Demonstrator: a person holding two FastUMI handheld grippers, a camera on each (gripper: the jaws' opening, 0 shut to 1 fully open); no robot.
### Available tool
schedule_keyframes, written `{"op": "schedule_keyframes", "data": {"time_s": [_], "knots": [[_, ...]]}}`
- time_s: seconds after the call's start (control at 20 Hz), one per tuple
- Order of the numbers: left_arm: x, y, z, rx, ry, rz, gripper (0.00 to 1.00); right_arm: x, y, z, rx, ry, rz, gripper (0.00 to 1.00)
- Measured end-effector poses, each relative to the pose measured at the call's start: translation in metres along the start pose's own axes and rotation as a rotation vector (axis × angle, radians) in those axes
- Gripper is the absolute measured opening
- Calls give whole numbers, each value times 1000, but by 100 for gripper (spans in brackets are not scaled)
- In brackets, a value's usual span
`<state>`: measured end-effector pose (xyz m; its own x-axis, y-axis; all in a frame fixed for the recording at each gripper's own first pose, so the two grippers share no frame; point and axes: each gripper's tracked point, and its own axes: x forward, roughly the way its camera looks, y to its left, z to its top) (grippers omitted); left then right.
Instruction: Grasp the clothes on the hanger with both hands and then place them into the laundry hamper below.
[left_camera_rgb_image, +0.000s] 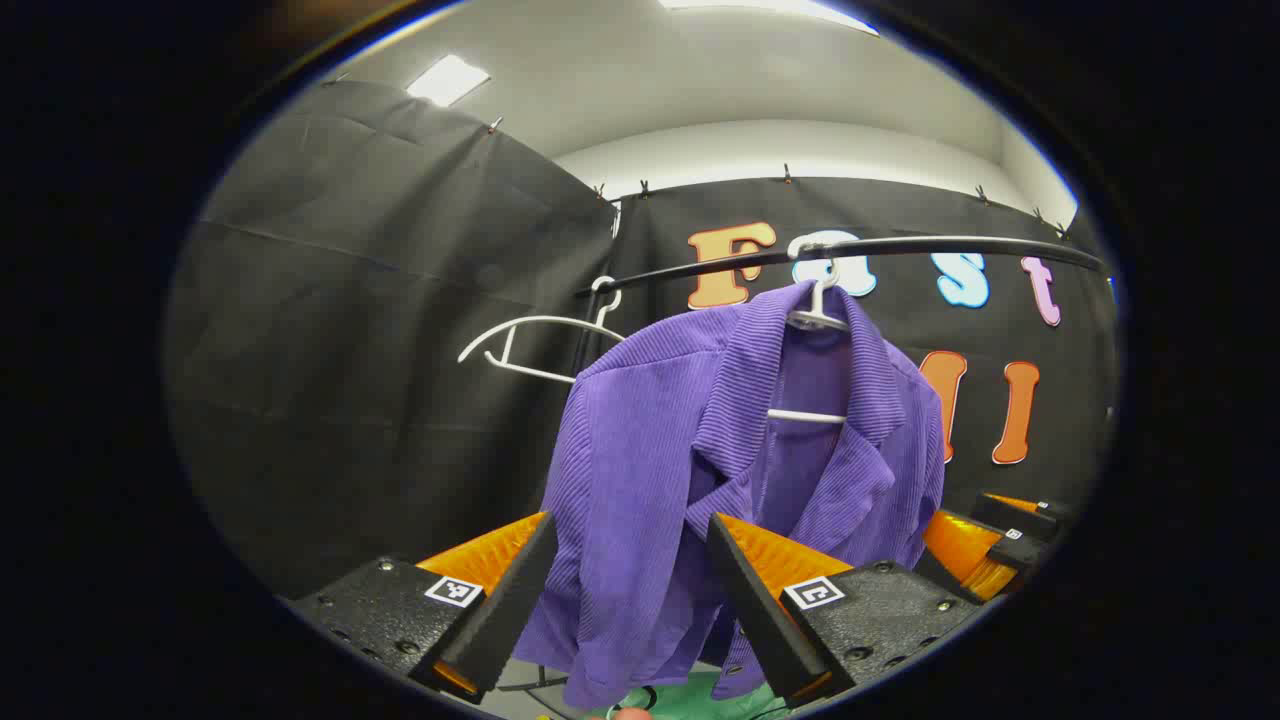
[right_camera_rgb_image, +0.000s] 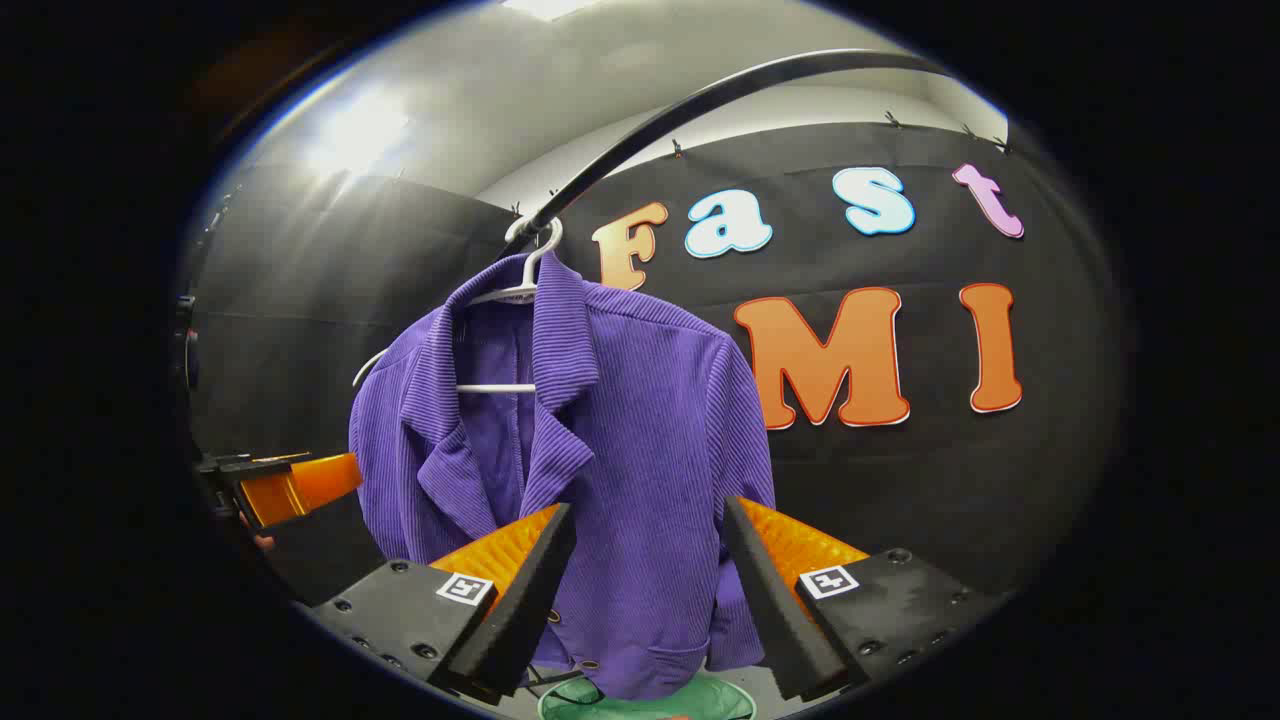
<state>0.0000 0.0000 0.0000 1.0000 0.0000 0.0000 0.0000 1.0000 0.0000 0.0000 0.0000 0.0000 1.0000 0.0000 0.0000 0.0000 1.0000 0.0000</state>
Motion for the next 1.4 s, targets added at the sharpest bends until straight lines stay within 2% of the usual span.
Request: {"op": "schedule_keyframes", "data": {"time_s": [0.1,0.15,0.2,0.25,0.3,0.5,0.55,0.6,0.65,0.7,0.75,0.8,0.9,0.95,1.0,1.05,1.1,1.15,1.2,1.25,1.3,1.4], "knots": [[0,2,0,-4,-3,3,90,-2,3,4,-15,-4,10,91],[-1,1,1,-3,-13,-2,95,-3,5,5,-17,-9,18,91],[0,3,1,2,-18,-1,90,-2,8,5,-17,-10,25,91],[0,4,1,8,-19,-2,95,-1,10,3,-14,-8,32,91],[-1,3,1,11,-21,-3,90,-1,15,1,-7,-5,40,91],[-1,7,9,-1,-56,4,90,5,31,-3,0,10,69,92],[-1,8,10,1,-61,5,94,7,34,-3,4,8,75,96],[-2,10,11,6,-64,7,90,7,38,-3,7,5,77,92],[-3,14,13,10,-67,13,90,10,42,-3,8,3,82,92],[-2,18,14,10,-70,21,94,13,47,-4,6,1,89,96],[-3,21,14,7,-72,32,94,17,51,-5,3,0,94,96],[-5,26,15,3,-72,40,90,22,57,-6,-1,-4,97,91],[-6,30,14,-3,-68,47,90,38,69,-10,-3,1,94,91],[-9,32,14,-4,-66,48,90,49,75,-14,1,12,84,96],[-10,35,14,-4,-67,49,95,58,77,-19,7,21,61,100],[-12,36,13,-3,-64,49,95,70,76,-22,5,17,24,91],[-13,38,11,-2,-60,51,94,81,72,-25,-6,15,-25,91],[-16,38,10,-6,-56,52,95,92,69,-29,-19,11,-60,96],[-17,38,8,-11,-52,47,90,103,67,-31,-35,2,-86,91],[-18,36,6,-15,-47,41,90,112,59,-30,-51,-17,-120,91],[-19,34,4,-16,-44,31,91,119,48,-28,-60,-39,-152,100],[-21,27,4,-4,-50,6,91,131,30,-25,-59,-47,-168,91]]}}
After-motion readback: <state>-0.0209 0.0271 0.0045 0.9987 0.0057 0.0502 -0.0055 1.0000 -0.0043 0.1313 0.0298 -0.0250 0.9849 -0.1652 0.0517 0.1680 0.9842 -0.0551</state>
